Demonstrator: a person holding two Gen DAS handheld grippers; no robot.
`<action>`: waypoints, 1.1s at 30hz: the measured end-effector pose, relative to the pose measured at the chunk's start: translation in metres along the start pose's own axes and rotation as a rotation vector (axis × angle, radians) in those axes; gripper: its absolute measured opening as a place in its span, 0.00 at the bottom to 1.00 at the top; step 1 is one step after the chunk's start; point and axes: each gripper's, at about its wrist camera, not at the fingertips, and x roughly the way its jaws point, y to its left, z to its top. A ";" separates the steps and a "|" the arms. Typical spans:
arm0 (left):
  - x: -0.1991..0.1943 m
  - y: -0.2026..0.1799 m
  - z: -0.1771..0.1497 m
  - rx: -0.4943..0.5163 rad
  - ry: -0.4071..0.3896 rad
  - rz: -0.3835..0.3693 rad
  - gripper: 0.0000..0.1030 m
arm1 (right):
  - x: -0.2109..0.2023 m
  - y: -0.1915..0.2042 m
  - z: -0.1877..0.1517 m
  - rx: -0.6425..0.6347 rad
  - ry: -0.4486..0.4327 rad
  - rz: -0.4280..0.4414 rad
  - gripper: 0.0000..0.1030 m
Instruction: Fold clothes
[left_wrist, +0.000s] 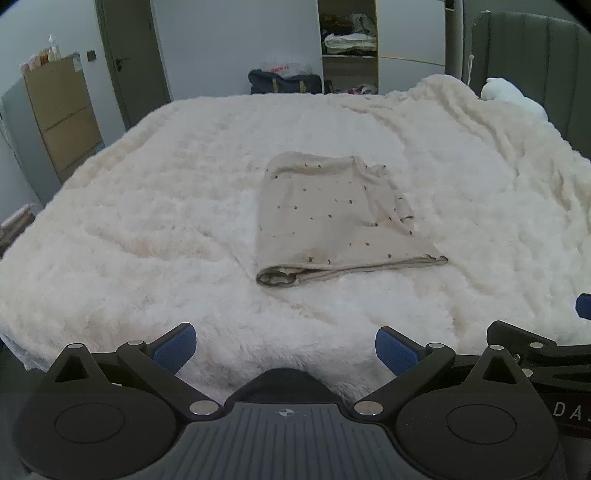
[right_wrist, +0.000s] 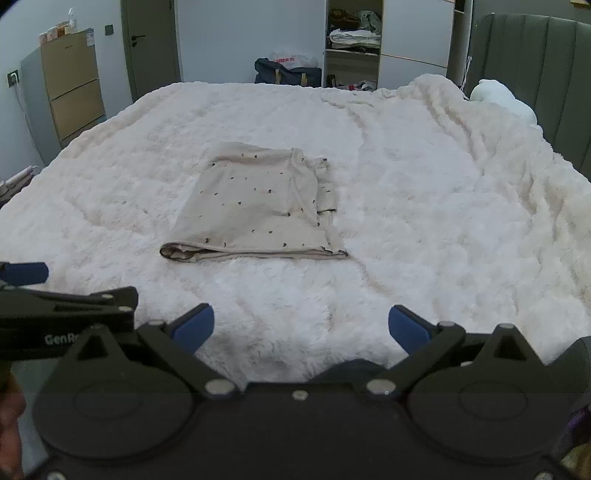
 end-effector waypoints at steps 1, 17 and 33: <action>-0.001 0.000 0.000 -0.002 -0.005 -0.001 1.00 | -0.001 0.000 0.000 0.001 -0.003 0.001 0.99; -0.007 0.002 0.002 -0.009 -0.026 -0.002 1.00 | -0.008 0.000 0.001 -0.002 -0.025 -0.008 0.99; -0.013 -0.009 -0.007 -0.018 -0.027 0.014 1.00 | -0.012 0.003 -0.002 -0.005 -0.034 -0.013 0.99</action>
